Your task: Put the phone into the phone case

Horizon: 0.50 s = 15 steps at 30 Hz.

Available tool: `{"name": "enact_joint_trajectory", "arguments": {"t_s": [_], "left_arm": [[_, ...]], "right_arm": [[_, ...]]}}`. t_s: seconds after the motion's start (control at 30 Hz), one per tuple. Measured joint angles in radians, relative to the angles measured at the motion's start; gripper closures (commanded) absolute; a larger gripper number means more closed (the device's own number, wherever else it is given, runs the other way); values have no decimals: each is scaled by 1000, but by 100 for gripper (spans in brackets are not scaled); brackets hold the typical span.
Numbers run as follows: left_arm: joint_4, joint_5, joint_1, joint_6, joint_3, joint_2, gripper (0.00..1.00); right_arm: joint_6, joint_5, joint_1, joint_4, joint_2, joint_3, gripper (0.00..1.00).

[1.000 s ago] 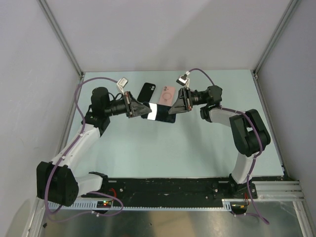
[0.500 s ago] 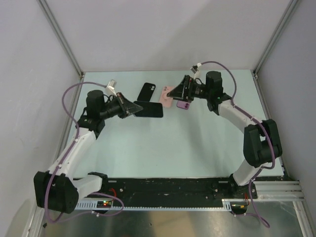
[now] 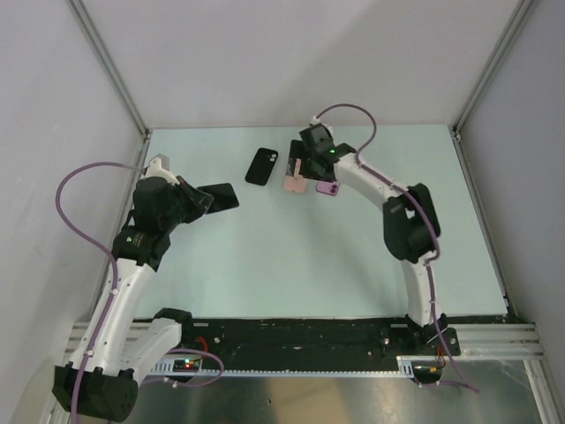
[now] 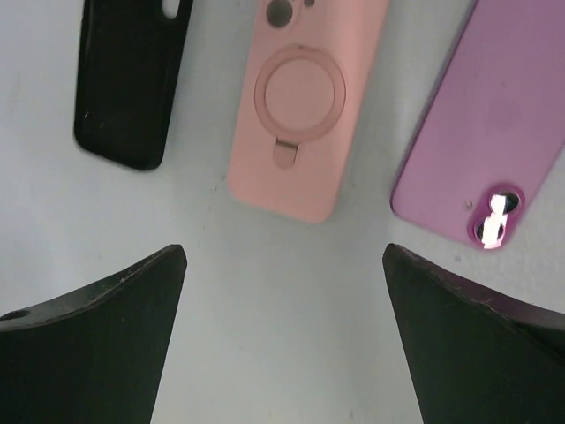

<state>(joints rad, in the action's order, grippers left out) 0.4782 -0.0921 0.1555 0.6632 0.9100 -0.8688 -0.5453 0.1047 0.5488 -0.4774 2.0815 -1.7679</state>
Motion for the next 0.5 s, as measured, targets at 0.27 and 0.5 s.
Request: {"name": "enact_joint_trajectory", "arguments": {"t_s": [0.27,0.5], "left_arm": [[48,29,-1,-27,0,7,100],[51,29,-1,-38,0,14,100]], "right_arm": [[-23,162,21,-162,257,-309,1],[-26,194,23,-244,374,-459,1]]}}
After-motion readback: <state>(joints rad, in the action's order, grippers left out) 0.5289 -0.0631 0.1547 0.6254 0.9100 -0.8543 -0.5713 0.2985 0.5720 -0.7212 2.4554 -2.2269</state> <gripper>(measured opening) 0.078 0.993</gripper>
